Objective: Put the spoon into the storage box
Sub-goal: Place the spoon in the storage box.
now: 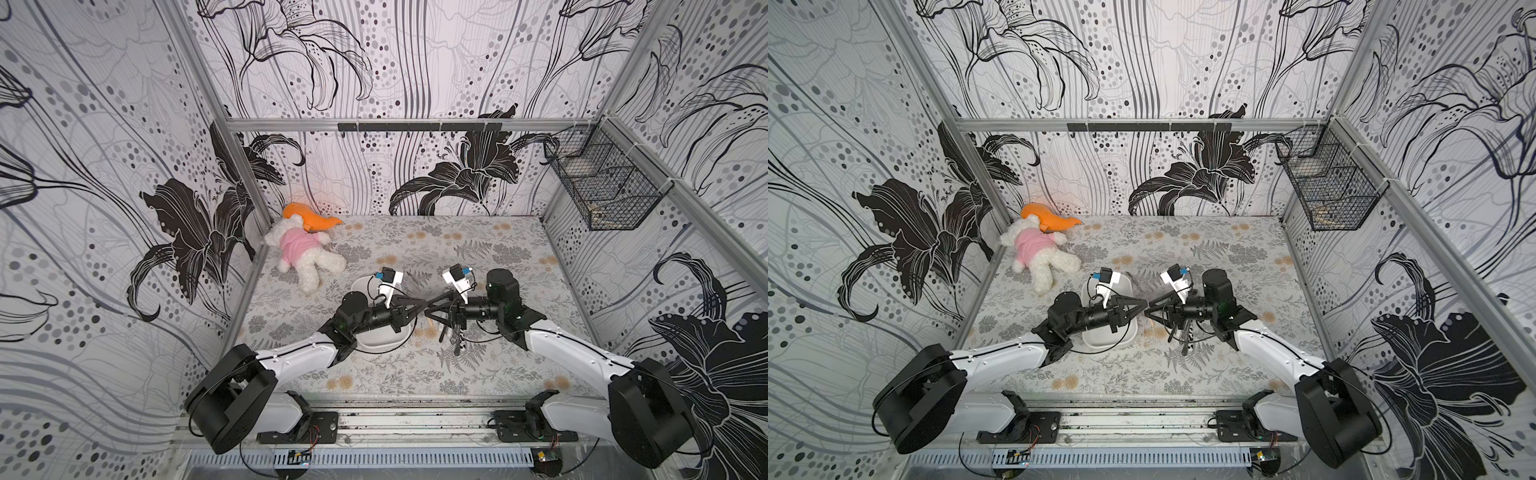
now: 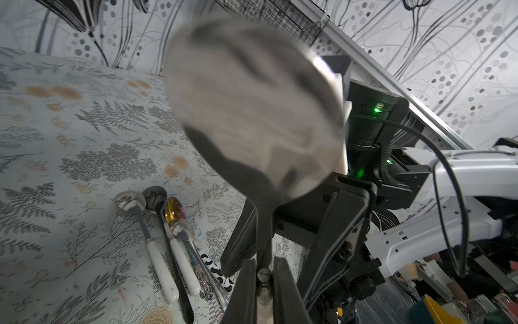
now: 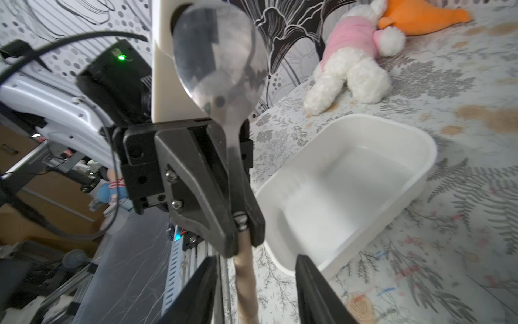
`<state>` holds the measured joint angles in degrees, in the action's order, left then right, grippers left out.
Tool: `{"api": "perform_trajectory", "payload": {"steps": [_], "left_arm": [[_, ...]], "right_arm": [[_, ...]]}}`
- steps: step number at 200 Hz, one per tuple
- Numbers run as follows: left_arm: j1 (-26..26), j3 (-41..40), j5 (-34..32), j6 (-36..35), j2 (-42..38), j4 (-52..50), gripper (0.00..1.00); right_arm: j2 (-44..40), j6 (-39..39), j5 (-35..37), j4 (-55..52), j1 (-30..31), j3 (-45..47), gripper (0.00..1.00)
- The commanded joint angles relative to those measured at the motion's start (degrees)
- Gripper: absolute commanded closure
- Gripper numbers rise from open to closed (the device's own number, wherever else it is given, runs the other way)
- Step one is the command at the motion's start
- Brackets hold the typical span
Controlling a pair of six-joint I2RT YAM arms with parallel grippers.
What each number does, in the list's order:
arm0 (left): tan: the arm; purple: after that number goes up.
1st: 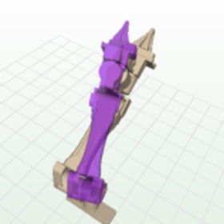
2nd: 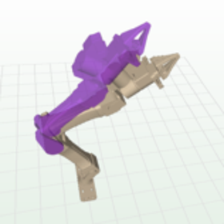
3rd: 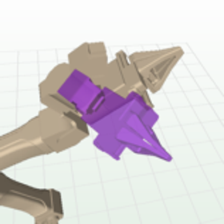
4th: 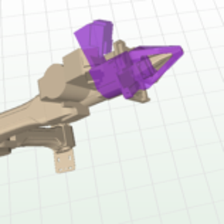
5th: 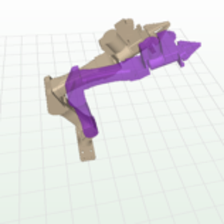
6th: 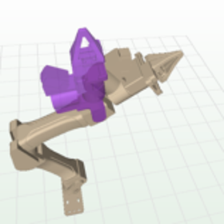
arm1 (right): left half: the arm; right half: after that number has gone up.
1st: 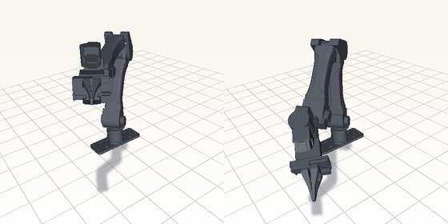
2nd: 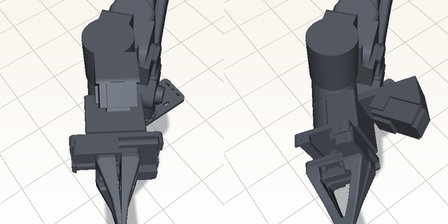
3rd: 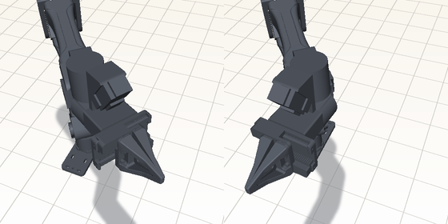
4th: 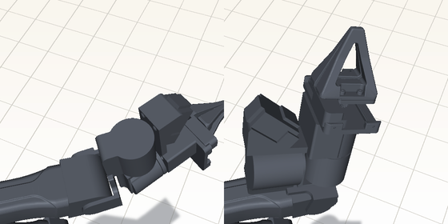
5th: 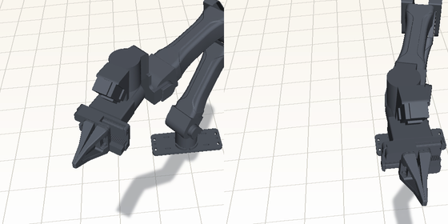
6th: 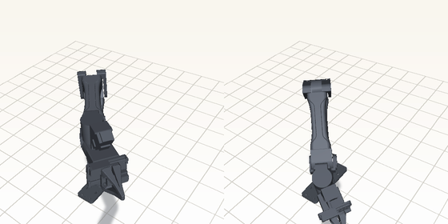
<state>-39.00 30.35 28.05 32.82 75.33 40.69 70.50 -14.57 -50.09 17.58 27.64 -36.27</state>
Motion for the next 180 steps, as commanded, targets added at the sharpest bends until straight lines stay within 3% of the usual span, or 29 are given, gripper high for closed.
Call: {"api": "perform_trajectory", "payload": {"steps": [1,23,50,74,111,180], "left_arm": [[-0.1,3.5,-14.5,-1.4,-3.9,-15.4,1.0],[-0.1,7.7,-27.3,0.3,-6.1,-33.1,1.0],[-0.1,17.3,-39.9,4.5,-3.3,-56.4,1.0],[0.0,23.2,-42.7,6.8,0.4,-66.7,1.0],[-0.1,29.1,-43.6,8.9,9.5,-71.5,1.0],[-0.2,36.3,-38.7,10.1,24.3,-71.7,1.0]], "right_arm": [[-2.7,-0.1,11.0,-5.0,0.1,-0.9,0.46],[-5.1,0.2,21.1,-6.7,0.0,0.5,0.42],[-6.8,0.8,28.5,-8.1,-0.5,1.6,0.43],[-7.2,2.0,33.4,-10.0,-0.6,1.4,0.44],[-6.0,2.0,38.6,-12.6,-0.7,0.7,0.44],[-4.6,2.2,41.3,-14.4,-0.8,-0.4,0.44]]}}
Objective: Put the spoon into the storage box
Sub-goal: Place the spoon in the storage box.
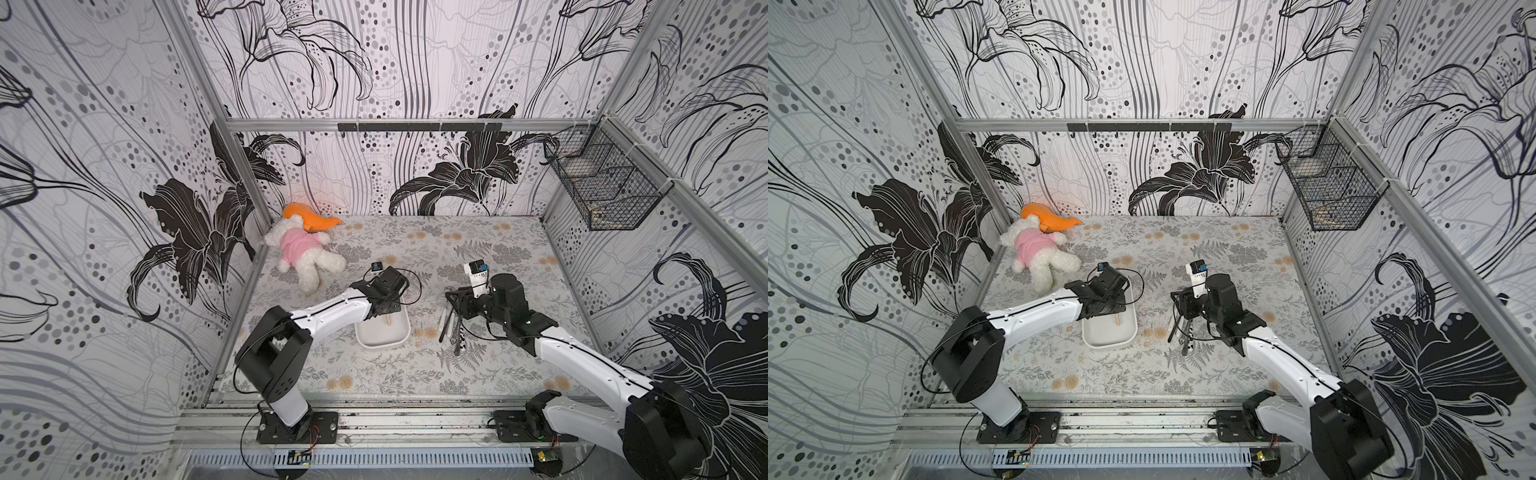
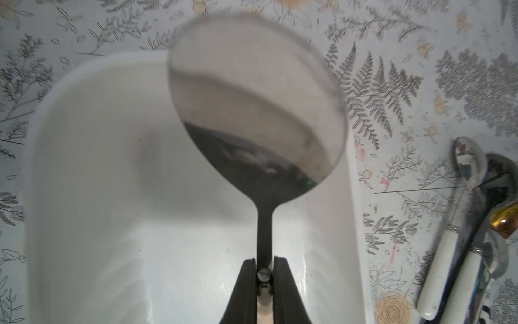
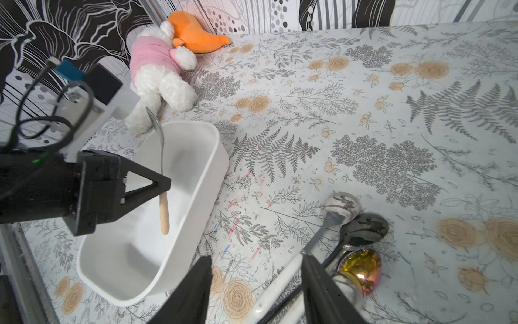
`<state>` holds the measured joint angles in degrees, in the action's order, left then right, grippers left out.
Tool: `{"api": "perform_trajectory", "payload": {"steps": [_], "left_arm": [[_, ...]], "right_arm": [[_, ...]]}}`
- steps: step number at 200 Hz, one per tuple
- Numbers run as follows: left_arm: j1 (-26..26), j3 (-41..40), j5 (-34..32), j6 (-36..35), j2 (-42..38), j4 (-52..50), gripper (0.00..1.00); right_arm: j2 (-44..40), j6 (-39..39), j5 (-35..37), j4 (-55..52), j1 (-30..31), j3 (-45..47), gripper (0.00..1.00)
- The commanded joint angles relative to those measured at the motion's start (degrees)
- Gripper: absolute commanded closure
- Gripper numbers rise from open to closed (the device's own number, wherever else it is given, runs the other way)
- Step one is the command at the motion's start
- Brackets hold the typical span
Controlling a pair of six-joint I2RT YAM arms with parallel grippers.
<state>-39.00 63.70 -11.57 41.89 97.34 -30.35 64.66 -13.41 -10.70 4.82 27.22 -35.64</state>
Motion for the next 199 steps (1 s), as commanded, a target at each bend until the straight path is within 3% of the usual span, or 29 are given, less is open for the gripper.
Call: {"api": "perform_trajectory", "payload": {"steps": [1,84,121,176,199], "left_arm": [[-0.2,3.0,0.9,1.0,2.5,-0.7,1.0],[-0.2,6.9,5.2,1.4,11.5,-1.0,1.0],[0.3,6.8,4.8,0.9,11.6,-1.1,0.84],[0.7,6.0,5.6,1.1,12.0,0.3,0.83],[0.7,5.6,5.6,1.1,10.3,0.8,0.73]], "right_arm": [[1.3,1.0,2.0,-1.7,-0.3,-1.1,0.44],[4.1,0.8,2.5,-1.5,-0.4,-2.4,0.45],[3.6,1.4,3.6,-1.6,-0.3,-2.1,0.45],[3.5,1.1,3.8,-1.8,-0.3,-1.8,0.45],[3.2,0.8,4.6,-2.3,-0.3,-1.8,0.45]]}}
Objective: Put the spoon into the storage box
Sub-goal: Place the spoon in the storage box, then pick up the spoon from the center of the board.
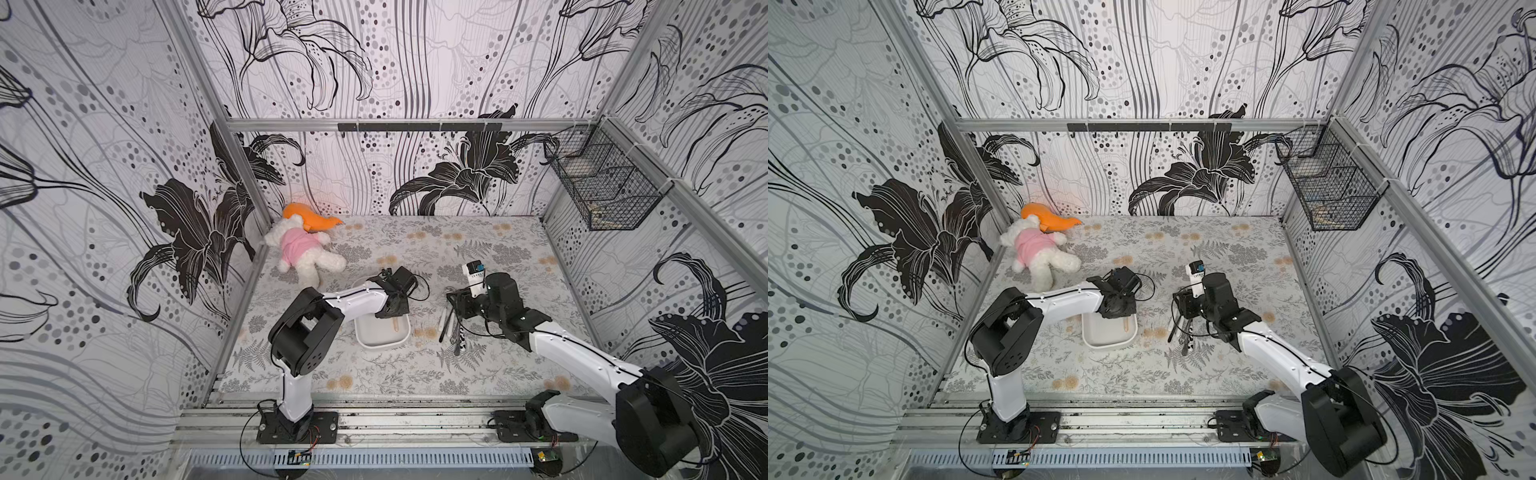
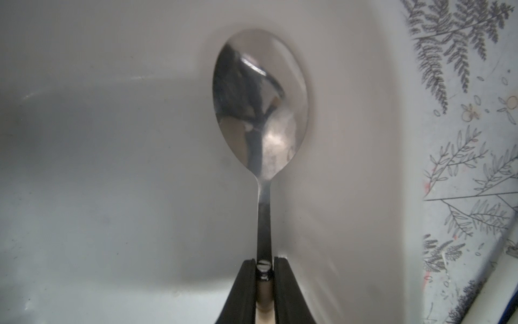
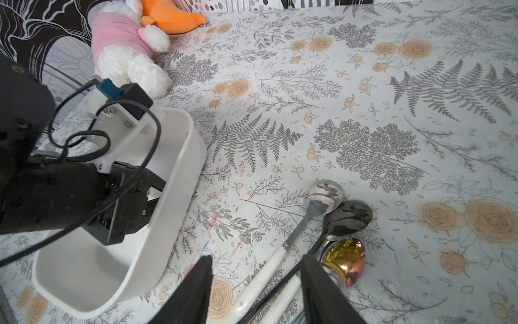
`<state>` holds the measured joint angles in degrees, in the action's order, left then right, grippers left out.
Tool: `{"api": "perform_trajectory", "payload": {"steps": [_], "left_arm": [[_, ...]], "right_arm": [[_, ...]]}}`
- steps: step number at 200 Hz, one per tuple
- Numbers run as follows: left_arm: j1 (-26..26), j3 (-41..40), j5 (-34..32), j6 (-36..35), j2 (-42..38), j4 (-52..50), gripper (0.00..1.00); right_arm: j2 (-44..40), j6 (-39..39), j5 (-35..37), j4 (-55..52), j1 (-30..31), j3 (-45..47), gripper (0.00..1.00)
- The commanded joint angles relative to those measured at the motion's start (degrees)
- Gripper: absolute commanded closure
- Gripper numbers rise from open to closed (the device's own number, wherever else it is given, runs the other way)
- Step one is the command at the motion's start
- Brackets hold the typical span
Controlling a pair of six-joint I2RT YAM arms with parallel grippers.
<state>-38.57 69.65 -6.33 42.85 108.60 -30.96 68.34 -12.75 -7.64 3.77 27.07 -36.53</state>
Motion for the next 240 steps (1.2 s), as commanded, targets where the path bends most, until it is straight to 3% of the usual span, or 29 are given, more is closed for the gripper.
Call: {"api": "perform_trajectory", "payload": {"steps": [1,24,53,110,141,201,240], "left_arm": [[0.3,-0.4,0.3,0.2,-1.0,1.4,0.72],[0.3,-0.8,-0.4,0.1,-3.5,1.4,0.58],[0.3,-1.0,-1.4,-0.2,-7.8,0.7,0.56],[0.2,-6.2,-8.2,-3.1,-26.1,3.1,0.49],[0.6,-10.8,-11.1,-3.4,-33.5,4.8,0.45],[0.9,-14.4,-10.3,-3.3,-34.7,6.5,0.45],[1.0,-14.8,-10.1,-3.8,-34.4,7.0,0.45]], "right_arm": [[-0.5,0.1,1.5,-1.3,-0.2,-0.9,0.45],[-0.5,-0.5,2.5,-2.1,-0.2,-1.0,0.45],[-0.7,-1.8,4.3,-4.3,-0.2,-1.8,0.46],[1.2,-9.2,8.4,-19.9,-0.2,-6.7,0.48],[5.4,-13.3,5.8,-26.5,-0.1,-6.1,0.54],[10.6,-16.9,4.0,-27.2,3.3,-3.3,0.59],[12.5,-17.8,7.2,-29.7,4.7,-3.9,0.63]]}}
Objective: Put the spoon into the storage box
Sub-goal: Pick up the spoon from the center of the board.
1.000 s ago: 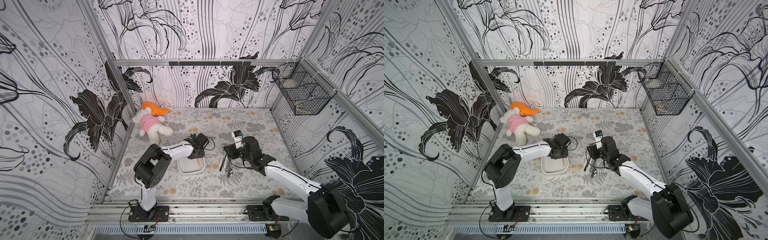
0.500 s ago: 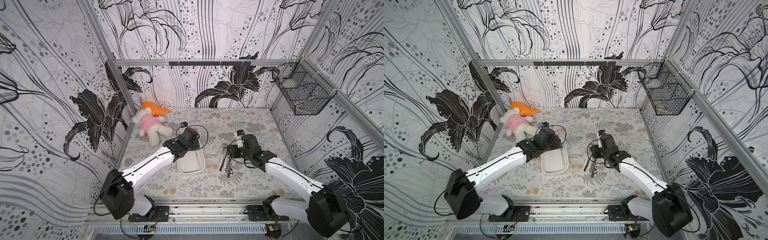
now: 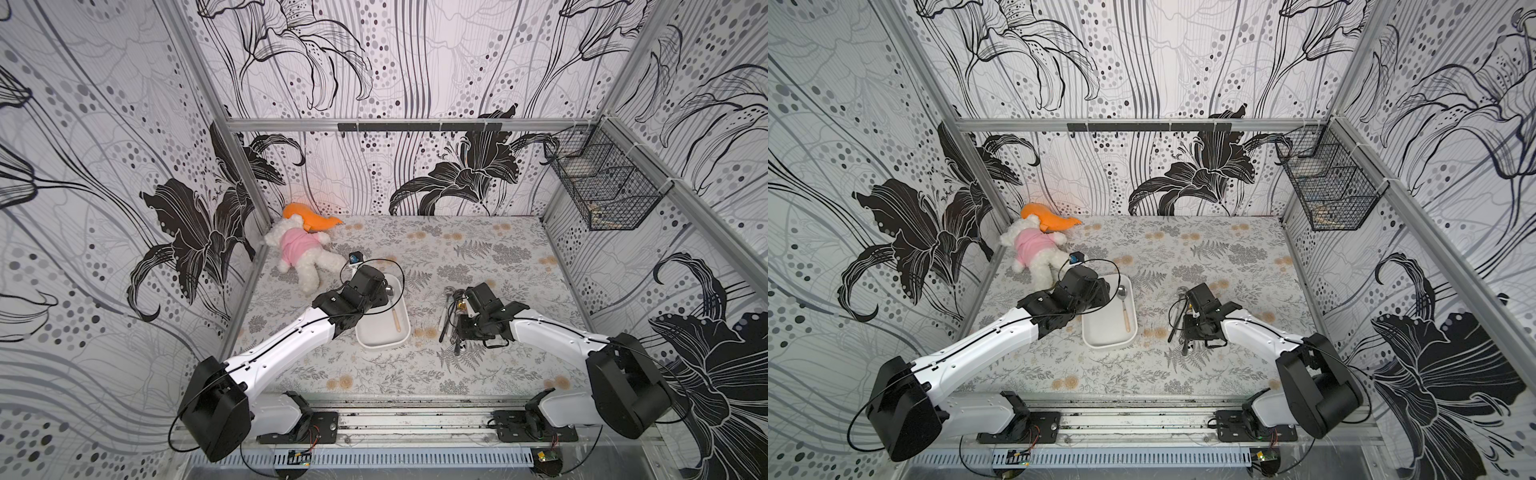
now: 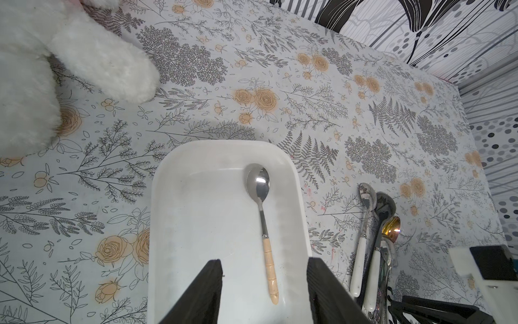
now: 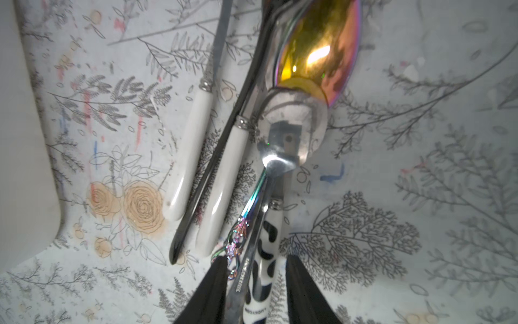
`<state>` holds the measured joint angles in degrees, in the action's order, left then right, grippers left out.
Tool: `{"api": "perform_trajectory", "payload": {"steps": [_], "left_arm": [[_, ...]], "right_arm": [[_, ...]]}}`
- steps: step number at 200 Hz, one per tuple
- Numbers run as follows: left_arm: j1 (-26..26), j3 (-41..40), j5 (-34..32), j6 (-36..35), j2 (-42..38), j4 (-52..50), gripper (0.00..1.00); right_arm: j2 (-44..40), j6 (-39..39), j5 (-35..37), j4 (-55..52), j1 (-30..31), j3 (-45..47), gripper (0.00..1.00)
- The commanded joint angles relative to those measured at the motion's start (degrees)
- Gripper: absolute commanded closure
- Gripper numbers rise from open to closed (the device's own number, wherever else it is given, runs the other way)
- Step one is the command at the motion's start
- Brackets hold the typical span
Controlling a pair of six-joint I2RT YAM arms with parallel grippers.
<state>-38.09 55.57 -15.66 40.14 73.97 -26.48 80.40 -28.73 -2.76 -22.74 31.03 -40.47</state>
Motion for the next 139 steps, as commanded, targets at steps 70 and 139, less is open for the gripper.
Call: {"api": "perform_trajectory", "payload": {"steps": [70,139], "left_arm": [[0.5,-1.4,-0.4,-1.2,0.4,3.1,0.45],[0.5,-1.4,-0.2,-1.5,0.8,3.0,0.45]], "right_arm": [[1.5,-2.5,3.8,-3.0,0.8,0.7,0.71],[8.2,-1.8,10.3,-5.3,1.6,-1.4,0.74]]}}
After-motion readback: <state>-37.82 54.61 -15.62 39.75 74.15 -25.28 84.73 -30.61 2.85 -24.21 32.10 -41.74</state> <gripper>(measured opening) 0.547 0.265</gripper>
